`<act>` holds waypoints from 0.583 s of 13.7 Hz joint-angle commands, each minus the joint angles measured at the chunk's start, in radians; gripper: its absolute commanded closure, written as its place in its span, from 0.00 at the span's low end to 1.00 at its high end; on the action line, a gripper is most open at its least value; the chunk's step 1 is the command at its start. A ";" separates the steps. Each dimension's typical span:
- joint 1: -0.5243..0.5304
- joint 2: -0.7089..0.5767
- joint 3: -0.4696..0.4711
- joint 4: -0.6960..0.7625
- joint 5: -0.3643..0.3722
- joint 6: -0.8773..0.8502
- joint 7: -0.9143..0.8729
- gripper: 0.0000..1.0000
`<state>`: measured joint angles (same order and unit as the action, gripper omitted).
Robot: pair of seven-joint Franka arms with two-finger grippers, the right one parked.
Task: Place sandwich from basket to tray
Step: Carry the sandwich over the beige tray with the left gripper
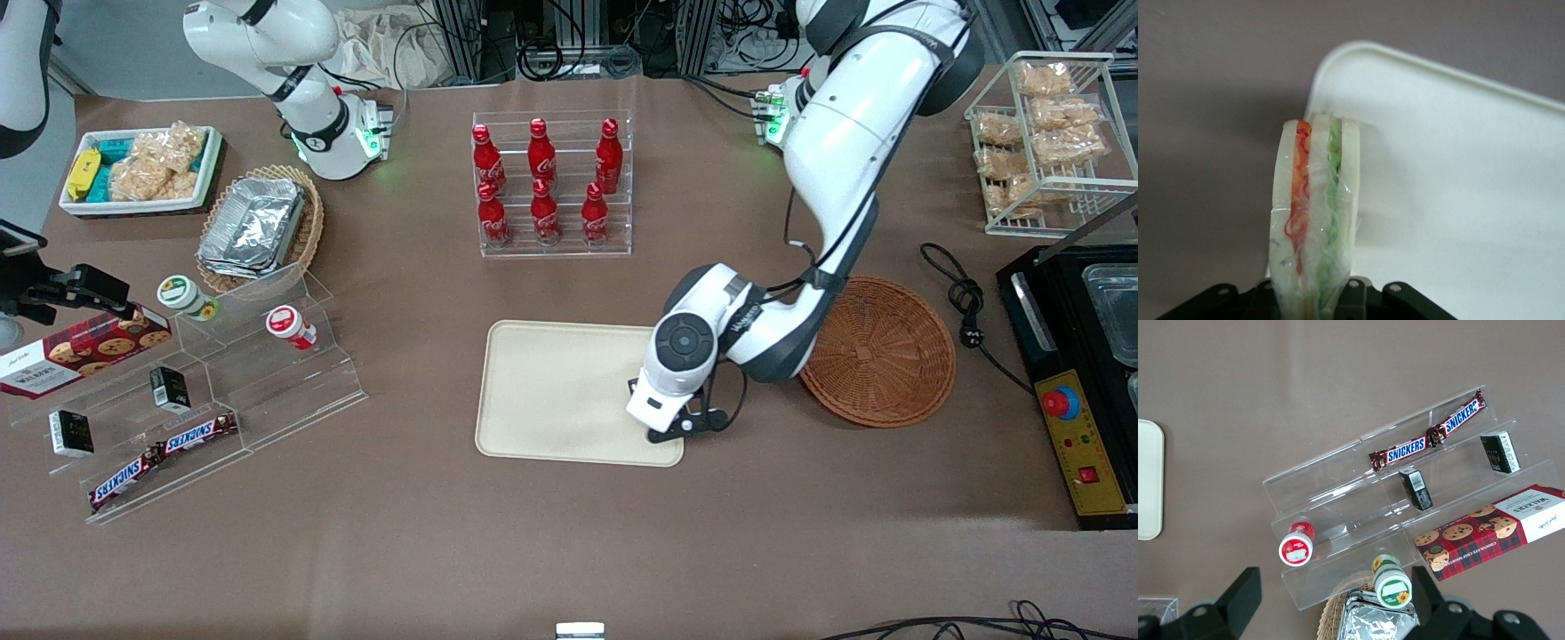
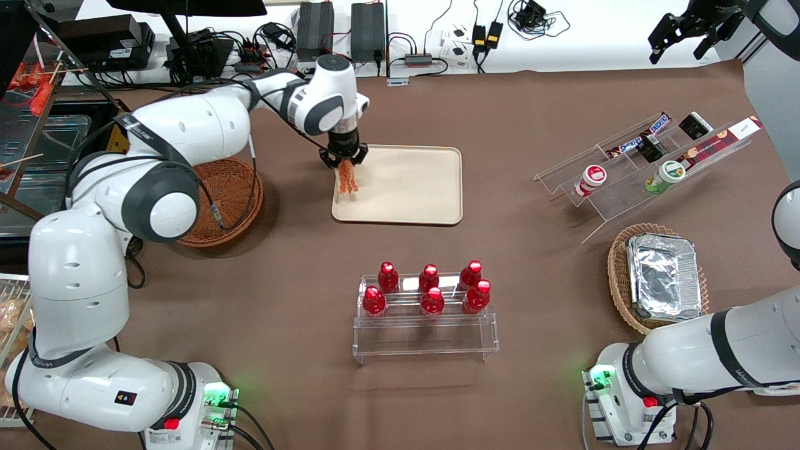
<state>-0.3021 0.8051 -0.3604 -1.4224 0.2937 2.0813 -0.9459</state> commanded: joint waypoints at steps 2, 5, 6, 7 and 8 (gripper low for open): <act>-0.032 0.028 0.011 0.046 0.018 -0.007 -0.016 1.00; -0.038 0.029 0.011 0.043 0.022 -0.007 -0.014 0.20; -0.038 0.022 0.011 0.043 0.022 -0.015 -0.013 0.00; -0.037 0.011 0.011 0.046 0.022 -0.017 -0.016 0.00; -0.032 -0.010 0.011 0.051 0.019 -0.018 -0.019 0.00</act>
<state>-0.3240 0.8185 -0.3591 -1.4029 0.2968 2.0854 -0.9507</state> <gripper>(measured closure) 0.643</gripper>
